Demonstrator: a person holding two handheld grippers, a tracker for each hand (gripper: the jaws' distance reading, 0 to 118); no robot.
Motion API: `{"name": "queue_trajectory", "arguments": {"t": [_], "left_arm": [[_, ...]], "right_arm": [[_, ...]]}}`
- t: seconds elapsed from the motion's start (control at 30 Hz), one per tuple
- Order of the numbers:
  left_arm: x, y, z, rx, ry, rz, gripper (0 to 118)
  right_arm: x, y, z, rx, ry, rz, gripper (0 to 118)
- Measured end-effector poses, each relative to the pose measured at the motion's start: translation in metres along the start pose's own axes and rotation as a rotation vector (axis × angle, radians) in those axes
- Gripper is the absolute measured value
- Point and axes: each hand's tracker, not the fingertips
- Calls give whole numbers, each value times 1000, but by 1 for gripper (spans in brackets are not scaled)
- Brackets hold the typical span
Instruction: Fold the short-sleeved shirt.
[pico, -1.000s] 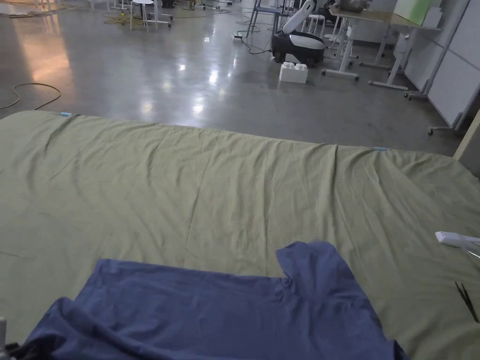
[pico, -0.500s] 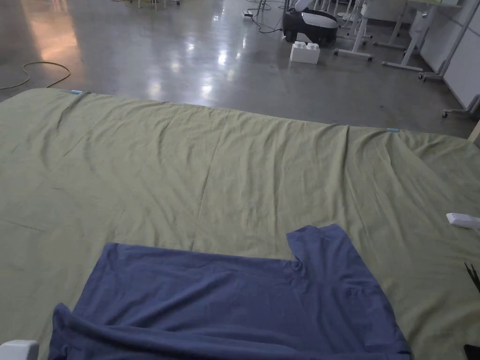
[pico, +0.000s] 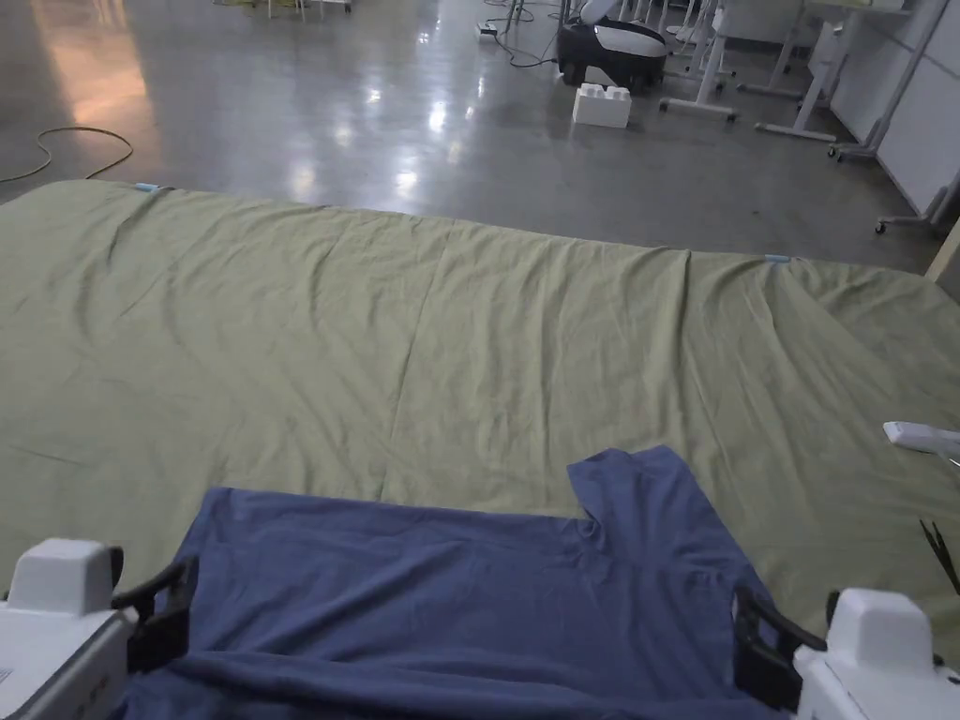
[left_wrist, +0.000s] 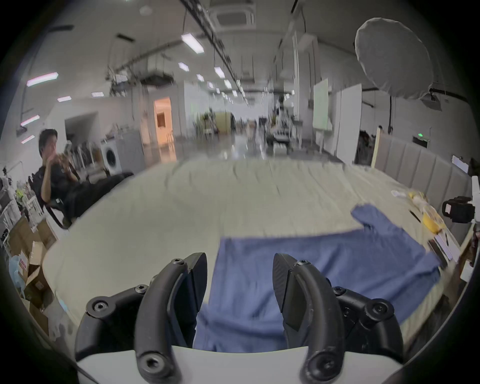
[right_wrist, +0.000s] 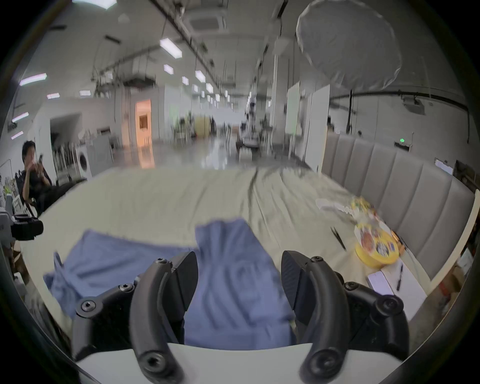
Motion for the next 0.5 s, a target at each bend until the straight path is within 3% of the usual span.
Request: {"name": "queue_trajectory", "arguments": {"t": [0.07,0.2,0.27,0.33,0.43,0.5], "left_arm": [[9,13,2,72,27,-4,49],[22,30,7,193,33,36,21],[27,37,9,228,39,25,15],[31,43,12,260,25,8,7],[33,45,11,300,27,-11,4],[31,46,11,308,26,3,3]], "right_arm": [[-15,10,-1,125,-3,-10,71],[-42,23,-1,310,-22,11,71],[-52,30,0,366,-38,12,70],[-59,34,-1,393,-40,-10,57],[-65,41,-2,427,-61,-2,22],[-66,44,-5,426,-76,-4,12]]}}
